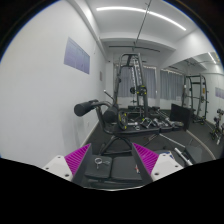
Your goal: Fold towel
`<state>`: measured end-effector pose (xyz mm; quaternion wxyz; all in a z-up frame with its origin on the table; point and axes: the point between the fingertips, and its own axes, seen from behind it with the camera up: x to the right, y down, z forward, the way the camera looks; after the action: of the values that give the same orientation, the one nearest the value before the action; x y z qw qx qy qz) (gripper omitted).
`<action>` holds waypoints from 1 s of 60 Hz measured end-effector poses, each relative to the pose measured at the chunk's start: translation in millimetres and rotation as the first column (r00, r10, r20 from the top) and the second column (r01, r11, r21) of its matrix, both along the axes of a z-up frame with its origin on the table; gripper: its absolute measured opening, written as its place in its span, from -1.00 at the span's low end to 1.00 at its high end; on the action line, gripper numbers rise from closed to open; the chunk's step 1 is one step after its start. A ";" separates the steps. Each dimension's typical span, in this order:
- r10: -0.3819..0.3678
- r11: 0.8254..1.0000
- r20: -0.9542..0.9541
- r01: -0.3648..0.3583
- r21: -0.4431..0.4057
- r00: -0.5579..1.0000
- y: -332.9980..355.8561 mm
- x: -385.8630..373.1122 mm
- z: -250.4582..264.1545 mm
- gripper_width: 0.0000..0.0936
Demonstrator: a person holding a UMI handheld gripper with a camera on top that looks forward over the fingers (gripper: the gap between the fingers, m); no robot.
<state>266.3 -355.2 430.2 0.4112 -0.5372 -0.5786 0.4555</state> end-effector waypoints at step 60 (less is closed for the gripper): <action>-0.209 0.977 0.193 0.197 0.080 0.959 150.9 -22.2 -172.0 0.82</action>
<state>244.1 -204.3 258.3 0.4114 -0.6243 -0.5724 0.3369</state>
